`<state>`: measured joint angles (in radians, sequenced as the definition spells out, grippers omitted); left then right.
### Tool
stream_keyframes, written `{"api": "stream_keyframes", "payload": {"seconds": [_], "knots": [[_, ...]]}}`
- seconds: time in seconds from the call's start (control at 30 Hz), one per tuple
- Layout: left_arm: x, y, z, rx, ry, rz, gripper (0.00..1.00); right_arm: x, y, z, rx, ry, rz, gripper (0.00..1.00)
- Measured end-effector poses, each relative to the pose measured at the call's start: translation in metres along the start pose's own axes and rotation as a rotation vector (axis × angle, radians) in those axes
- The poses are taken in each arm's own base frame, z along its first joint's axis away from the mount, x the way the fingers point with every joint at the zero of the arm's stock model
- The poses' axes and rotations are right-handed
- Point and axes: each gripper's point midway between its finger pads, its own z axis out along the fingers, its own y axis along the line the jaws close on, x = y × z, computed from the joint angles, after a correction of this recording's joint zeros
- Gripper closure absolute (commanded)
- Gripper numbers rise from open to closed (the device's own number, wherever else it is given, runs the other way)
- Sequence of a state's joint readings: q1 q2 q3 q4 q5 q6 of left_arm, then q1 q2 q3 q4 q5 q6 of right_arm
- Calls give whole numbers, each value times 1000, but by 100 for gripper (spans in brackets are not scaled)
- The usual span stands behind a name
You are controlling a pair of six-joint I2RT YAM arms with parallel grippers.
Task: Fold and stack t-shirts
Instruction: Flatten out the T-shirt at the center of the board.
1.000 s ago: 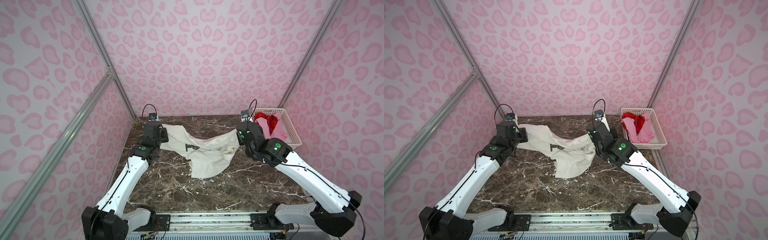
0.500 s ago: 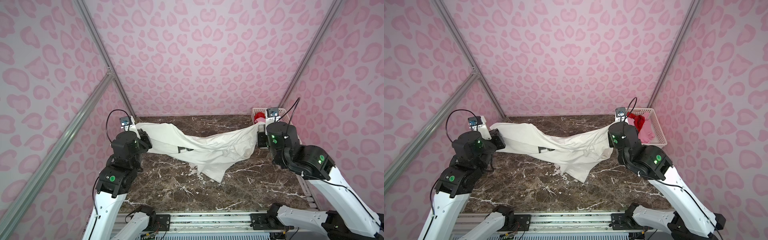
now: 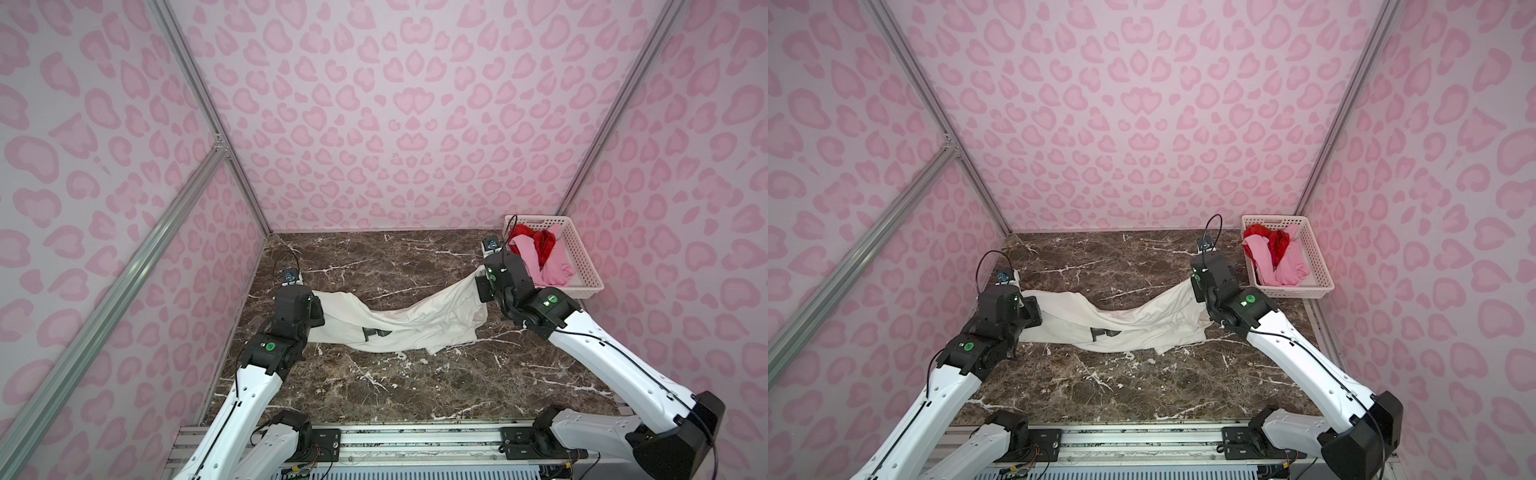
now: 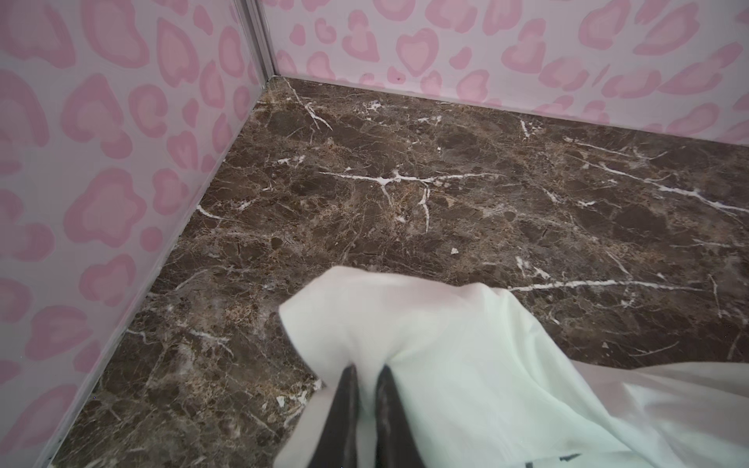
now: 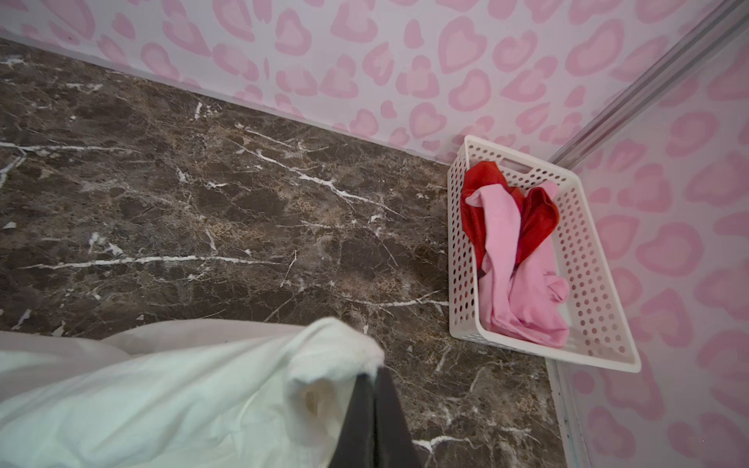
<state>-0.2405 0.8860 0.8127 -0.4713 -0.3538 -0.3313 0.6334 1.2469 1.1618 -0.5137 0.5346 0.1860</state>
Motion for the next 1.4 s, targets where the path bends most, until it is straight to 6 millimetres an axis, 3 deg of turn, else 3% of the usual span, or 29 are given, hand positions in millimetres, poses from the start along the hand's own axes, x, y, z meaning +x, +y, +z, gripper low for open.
{"api": "stream_keyframes", "payload": {"seconds": [0.2, 0.43, 0.6, 0.77, 0.93, 1.03, 1.2, 1.4], "knots": [[16, -10, 36, -14, 55, -12, 70, 18, 4, 56, -12, 57, 31, 100], [31, -21, 62, 2, 103, -26, 68, 40, 14, 115, -52, 157, 44, 92], [39, -26, 75, 9, 134, -18, 64, 55, 23, 139, -65, 206, 35, 84], [58, -20, 84, -25, 178, -2, 58, 47, 23, 132, -79, 183, 49, 70], [75, -11, 103, -94, 239, 1, 58, 27, 12, 107, -79, 122, 75, 61], [84, 4, 121, -129, 280, -42, 59, 22, 9, 90, -101, 91, 95, 54], [100, 32, 142, -146, 328, -151, 58, 27, 16, 70, -176, 74, 107, 49], [108, 40, 150, -108, 350, -226, 58, 40, 21, 70, -196, 99, 100, 49]]}}
